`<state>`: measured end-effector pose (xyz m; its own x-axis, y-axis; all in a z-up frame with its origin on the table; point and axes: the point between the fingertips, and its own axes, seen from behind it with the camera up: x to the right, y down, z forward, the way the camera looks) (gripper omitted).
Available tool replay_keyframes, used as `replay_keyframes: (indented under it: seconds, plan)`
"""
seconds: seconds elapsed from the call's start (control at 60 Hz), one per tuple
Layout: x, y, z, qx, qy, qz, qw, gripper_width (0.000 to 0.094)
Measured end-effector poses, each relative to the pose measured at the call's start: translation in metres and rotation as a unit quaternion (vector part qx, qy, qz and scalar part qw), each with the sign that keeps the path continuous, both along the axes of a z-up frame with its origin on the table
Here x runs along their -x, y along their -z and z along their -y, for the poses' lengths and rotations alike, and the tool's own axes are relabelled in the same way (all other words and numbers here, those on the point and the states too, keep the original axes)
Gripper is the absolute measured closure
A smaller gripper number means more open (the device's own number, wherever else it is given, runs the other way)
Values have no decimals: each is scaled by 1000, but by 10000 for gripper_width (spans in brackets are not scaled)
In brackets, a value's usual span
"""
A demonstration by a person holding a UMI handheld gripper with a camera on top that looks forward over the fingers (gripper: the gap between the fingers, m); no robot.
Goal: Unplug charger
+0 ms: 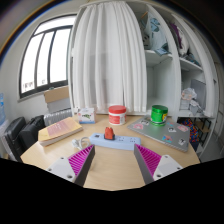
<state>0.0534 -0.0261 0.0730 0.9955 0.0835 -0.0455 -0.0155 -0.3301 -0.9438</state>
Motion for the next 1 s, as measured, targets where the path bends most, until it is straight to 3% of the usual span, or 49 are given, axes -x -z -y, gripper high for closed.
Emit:
replay_keyframes:
  seconds: [0.217, 0.3, 0.433, 0.5, 0.65, 0.85, 0.95, 1.0]
  plan:
    - [33, 22, -103, 13, 17, 33, 999, 146]
    - [30, 34, -124, 25, 39, 40, 998, 286]
    - [18, 42, -141, 41, 69, 37, 996, 624]
    - [21, 44, -143, 45, 68, 18, 996, 658]
    - [22, 42, -145, 39, 56, 10, 998, 836]
    - [23, 35, -140, 42, 48, -8, 998, 854]
    - [-9, -66, -133, -93, 86, -8, 992, 854]
    - [-7, -96, -127, -116, 75, -14, 990, 854]
